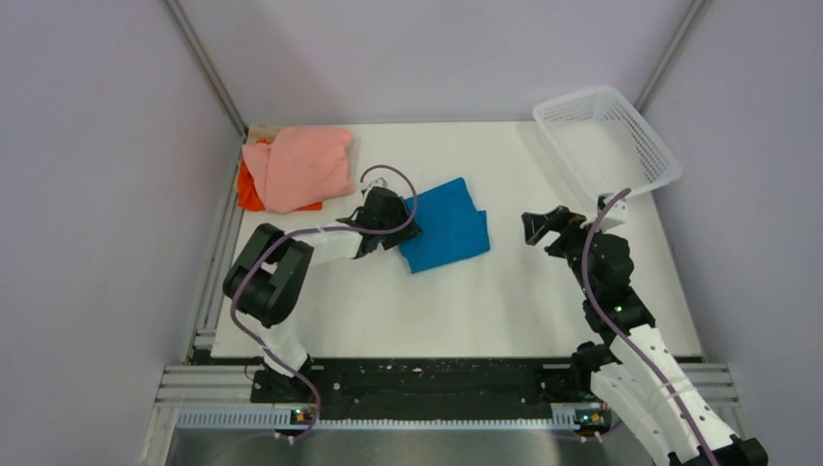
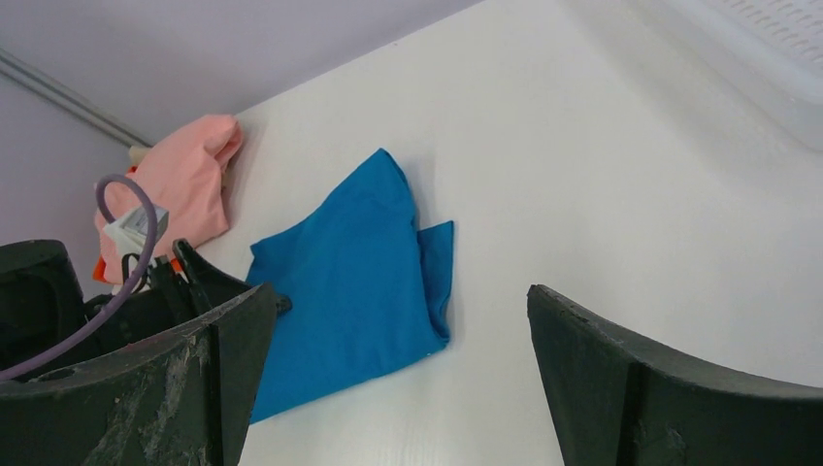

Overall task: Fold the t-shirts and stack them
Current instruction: Put the neatly folded tshirt into the corner of the board with the left arm

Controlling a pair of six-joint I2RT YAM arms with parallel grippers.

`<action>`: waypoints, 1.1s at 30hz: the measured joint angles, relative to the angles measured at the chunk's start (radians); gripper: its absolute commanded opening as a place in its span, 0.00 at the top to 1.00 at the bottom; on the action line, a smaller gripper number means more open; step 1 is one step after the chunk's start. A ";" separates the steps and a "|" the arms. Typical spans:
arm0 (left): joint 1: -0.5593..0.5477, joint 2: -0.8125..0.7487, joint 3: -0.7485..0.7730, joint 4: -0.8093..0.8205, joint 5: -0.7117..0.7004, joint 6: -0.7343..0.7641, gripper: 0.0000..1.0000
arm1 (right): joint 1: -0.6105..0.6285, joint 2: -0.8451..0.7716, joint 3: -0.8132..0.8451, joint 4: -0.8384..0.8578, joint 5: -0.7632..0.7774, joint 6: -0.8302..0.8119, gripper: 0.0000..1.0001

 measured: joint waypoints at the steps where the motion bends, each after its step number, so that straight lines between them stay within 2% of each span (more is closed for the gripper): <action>1: -0.010 0.017 0.017 -0.001 -0.005 -0.003 0.58 | 0.000 0.000 0.000 -0.002 0.005 0.000 0.01; 3: -0.037 0.064 0.071 -0.018 -0.022 -0.001 0.76 | 0.000 0.000 0.000 -0.003 0.012 -0.003 0.01; 4: -0.049 0.084 0.095 -0.032 -0.031 0.001 0.92 | 0.000 0.000 0.000 -0.005 0.018 -0.003 0.01; 5: -0.056 0.098 0.115 -0.048 -0.045 0.002 1.00 | 0.000 0.000 0.000 -0.008 0.021 -0.003 0.01; 12: -0.077 0.118 0.275 -0.251 -0.229 0.107 1.00 | 0.000 -0.001 0.000 -0.034 0.053 -0.011 0.01; 16: -0.075 0.069 0.276 -0.336 -0.359 0.261 1.00 | 0.000 -0.001 0.000 -0.042 0.075 -0.015 0.01; 20: -0.064 -0.048 0.248 -0.395 -0.501 0.439 1.00 | 0.000 -0.001 0.000 -0.046 0.084 -0.019 0.01; 23: -0.032 -0.141 0.211 -0.410 -0.587 0.513 1.00 | 0.000 0.003 0.000 -0.045 0.086 -0.019 0.01; 29: 0.102 -0.321 0.107 -0.392 -0.607 0.624 1.00 | 0.000 0.035 0.000 -0.048 0.080 -0.019 0.01; 33: 0.159 -0.367 0.084 -0.366 -0.587 0.690 1.00 | 0.000 0.032 0.000 -0.050 0.078 -0.019 0.01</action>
